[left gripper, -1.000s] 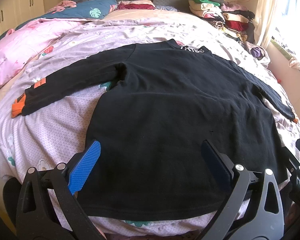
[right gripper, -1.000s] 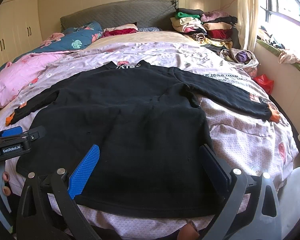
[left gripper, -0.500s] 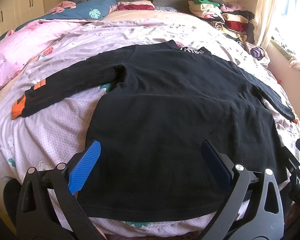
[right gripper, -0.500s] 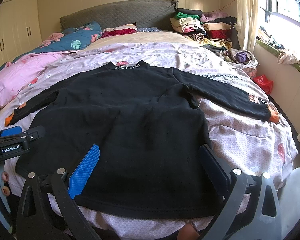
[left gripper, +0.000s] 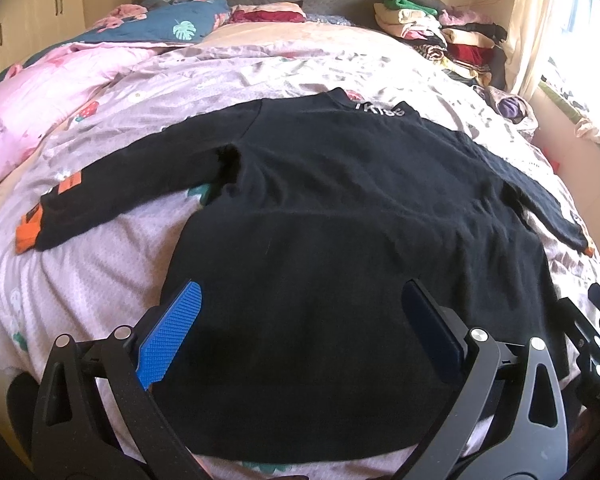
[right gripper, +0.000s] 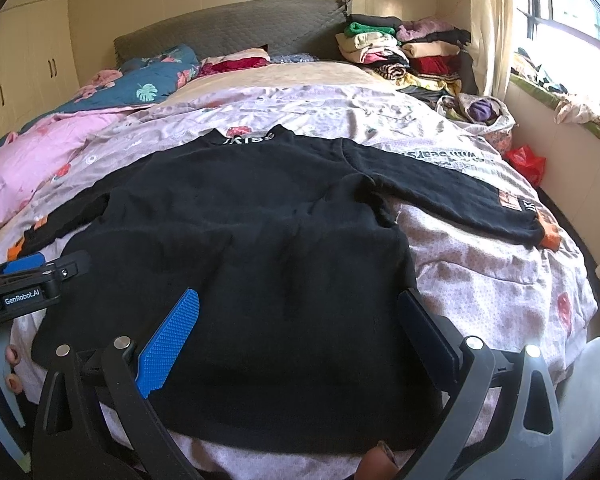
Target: Fold small clothes
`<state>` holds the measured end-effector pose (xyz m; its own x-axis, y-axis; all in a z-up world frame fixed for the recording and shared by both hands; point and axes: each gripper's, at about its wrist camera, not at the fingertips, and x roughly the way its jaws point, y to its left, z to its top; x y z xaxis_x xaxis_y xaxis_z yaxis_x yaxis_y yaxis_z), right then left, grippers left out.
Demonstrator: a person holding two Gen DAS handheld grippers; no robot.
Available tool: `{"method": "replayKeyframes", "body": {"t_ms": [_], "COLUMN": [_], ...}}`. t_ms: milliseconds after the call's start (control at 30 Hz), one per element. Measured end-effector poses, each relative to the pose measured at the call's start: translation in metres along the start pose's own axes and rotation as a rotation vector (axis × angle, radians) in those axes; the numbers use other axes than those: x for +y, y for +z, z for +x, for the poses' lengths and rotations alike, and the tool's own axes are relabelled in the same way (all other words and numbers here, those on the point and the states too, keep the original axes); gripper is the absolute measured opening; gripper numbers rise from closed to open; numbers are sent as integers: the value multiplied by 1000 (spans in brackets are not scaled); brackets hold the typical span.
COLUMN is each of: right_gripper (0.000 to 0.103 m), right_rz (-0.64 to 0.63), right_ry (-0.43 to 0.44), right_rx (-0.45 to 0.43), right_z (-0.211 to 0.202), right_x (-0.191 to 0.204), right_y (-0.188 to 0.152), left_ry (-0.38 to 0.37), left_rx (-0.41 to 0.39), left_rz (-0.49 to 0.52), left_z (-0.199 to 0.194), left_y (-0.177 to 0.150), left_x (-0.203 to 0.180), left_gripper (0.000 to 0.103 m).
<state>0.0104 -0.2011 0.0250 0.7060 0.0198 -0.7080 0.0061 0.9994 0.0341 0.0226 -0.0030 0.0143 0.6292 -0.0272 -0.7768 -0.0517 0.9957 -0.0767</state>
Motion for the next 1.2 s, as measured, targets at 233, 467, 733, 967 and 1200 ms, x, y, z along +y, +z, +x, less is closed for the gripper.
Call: {"method": "replayKeyframes", "body": {"t_ms": [233,467,733,967,1200], "right_gripper": [99,99,99,99,99], "right_rz": [24,33,84,127,200], "right_ry": [-4,-8,-1,-29,-67], "right_rx": [14,-4,-13,-19,-27], "right_z": [17,25,40,54,67], "right_x": [-4,-7,-14,-29,-57], "right_y": [22,44,71,91,106], "left_ry": [-14,-25,-37,-38,-37], "left_rx": [6,24,38,52,67], "left_rz": [-7,-11,-4,2,11], "left_z": [12,27,41,55,71], "left_y": [21,37,54,72,89], "left_x": [-6,-9,-16,-25,-38], "left_gripper": [94,94,94,94,94]}}
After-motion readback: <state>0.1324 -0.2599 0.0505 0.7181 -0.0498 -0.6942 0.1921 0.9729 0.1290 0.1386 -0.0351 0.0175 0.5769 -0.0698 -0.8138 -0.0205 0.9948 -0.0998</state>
